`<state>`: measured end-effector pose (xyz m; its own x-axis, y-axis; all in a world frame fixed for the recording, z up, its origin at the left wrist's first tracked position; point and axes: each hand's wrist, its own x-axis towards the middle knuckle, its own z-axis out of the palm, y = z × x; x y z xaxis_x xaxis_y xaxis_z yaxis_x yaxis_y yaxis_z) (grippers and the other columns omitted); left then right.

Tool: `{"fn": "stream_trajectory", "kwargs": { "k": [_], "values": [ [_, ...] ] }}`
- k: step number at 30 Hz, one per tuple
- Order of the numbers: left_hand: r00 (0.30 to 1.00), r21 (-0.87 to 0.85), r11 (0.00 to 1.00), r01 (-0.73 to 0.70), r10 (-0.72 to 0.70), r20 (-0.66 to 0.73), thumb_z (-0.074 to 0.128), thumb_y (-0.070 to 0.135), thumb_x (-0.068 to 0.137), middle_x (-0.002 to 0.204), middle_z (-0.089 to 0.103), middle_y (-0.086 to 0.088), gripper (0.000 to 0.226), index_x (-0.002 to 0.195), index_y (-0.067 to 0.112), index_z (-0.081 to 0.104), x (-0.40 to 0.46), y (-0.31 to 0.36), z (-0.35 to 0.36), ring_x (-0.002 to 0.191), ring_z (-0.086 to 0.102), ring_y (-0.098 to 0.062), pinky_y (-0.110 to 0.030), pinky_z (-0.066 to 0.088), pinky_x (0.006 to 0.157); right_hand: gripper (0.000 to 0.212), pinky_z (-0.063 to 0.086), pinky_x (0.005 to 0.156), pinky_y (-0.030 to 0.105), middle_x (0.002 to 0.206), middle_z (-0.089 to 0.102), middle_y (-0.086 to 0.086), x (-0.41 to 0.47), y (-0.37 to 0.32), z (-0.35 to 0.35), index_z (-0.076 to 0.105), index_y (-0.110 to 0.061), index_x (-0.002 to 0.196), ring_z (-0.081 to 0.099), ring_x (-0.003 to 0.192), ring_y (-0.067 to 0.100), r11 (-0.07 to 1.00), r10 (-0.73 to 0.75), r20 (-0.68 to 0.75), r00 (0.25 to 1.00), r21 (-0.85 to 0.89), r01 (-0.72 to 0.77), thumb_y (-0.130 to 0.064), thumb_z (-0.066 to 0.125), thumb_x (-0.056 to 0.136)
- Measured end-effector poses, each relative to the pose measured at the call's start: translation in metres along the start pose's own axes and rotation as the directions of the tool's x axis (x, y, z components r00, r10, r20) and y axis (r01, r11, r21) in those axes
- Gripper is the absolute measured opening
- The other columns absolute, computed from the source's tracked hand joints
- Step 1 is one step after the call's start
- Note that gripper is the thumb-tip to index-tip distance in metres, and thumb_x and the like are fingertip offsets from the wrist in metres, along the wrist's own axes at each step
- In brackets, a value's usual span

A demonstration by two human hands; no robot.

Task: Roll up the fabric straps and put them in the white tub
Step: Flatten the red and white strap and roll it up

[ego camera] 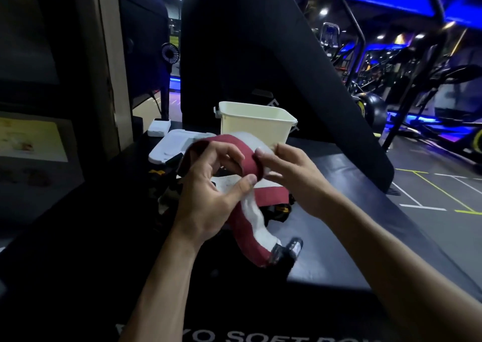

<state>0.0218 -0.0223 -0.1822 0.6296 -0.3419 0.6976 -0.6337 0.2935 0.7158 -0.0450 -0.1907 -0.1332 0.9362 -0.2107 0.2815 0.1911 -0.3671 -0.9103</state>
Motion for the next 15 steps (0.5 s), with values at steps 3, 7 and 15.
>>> {"fn": "stream_trajectory", "kwargs": {
  "k": [3,7,15],
  "values": [
    [0.989,0.07,0.993,0.092,-0.1,0.113,0.079,0.037,0.088,0.121,0.064,0.004,0.035,0.116,0.033,0.058,-0.003,-0.007,0.007,0.122,0.06,-0.014,-0.04,0.049,0.106,0.014,0.053,0.067,0.024,0.079,0.068,0.0,-0.002,0.001,-0.015,0.059,-0.002,0.101,0.064,0.07,0.01,0.994,-0.04,-0.042,0.998,0.103,0.044,-0.016,0.06,0.1],
    [0.972,0.237,0.963,0.13,-0.171,0.16,0.055,0.074,0.087,0.136,0.056,0.028,0.057,0.137,0.055,0.039,-0.001,-0.012,0.013,0.14,0.042,-0.004,-0.056,0.022,0.122,0.021,0.054,0.069,0.024,0.092,0.069,0.01,-0.003,-0.004,-0.035,0.062,-0.003,0.121,0.065,0.077,0.015,0.963,-0.093,-0.132,0.987,0.239,0.123,-0.01,0.057,0.102],
    [0.92,0.686,0.719,0.107,-0.334,0.207,0.057,0.049,0.099,0.131,0.065,0.01,0.029,0.121,0.031,0.065,-0.002,-0.051,0.023,0.143,0.042,-0.021,-0.05,0.005,0.127,0.017,0.056,0.074,0.027,0.085,0.073,0.001,-0.012,-0.01,-0.083,0.066,-0.014,0.106,0.067,0.074,0.01,0.962,-0.03,-0.535,0.844,0.214,0.17,-0.002,0.055,0.101]
  ]
}}
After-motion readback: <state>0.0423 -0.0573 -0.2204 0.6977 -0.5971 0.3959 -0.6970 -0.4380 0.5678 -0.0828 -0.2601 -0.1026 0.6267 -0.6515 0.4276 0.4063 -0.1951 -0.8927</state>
